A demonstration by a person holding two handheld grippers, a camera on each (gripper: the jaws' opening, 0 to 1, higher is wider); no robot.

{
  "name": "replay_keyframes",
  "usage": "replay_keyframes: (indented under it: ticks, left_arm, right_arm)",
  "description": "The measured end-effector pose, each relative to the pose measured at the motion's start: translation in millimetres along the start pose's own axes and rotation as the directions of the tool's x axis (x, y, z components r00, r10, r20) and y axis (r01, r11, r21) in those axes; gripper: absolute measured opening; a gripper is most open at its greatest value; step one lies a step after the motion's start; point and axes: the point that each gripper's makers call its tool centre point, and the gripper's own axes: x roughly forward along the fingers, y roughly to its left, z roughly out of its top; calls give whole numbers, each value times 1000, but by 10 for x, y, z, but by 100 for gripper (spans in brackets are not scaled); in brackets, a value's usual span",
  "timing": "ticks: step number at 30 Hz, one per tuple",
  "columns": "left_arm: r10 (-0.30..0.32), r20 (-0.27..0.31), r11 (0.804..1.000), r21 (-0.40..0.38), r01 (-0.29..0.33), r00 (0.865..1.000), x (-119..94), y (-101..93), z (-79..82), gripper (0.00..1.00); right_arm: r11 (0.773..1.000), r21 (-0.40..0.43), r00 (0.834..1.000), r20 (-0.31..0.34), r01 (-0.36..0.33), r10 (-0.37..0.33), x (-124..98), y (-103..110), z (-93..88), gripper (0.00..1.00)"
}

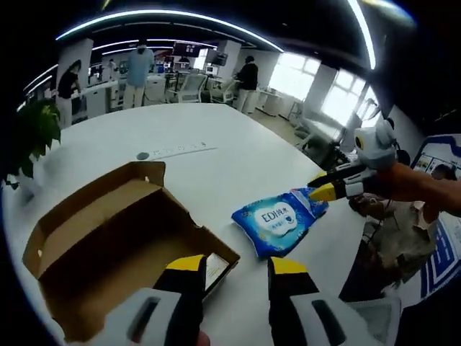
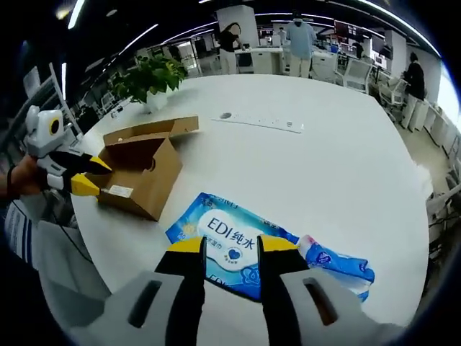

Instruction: Operate the shoe box by opening the lid, removing the specified soft item, and placing it in the target area until the item is outside and the box remains undamaged.

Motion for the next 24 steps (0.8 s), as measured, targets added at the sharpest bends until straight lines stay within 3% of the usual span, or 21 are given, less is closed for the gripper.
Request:
replay_keyframes:
  ticks: [13, 18, 24]
  left_arm:
    - [91, 86, 996, -26, -89, 992, -625, 626, 49, 38]
    - [123, 100, 992, -33, -120, 987, -852, 857, -13, 39]
    - [157, 115, 987, -47, -153, 981, -1135, 992, -115, 40]
  right_arm:
    - [997, -3, 996, 42, -76, 76, 146, 311, 275, 32]
    - [990, -49, 990, 53, -131, 134, 245, 597, 421, 38]
    - [978, -88, 980, 46, -188, 193, 361, 896, 529, 42]
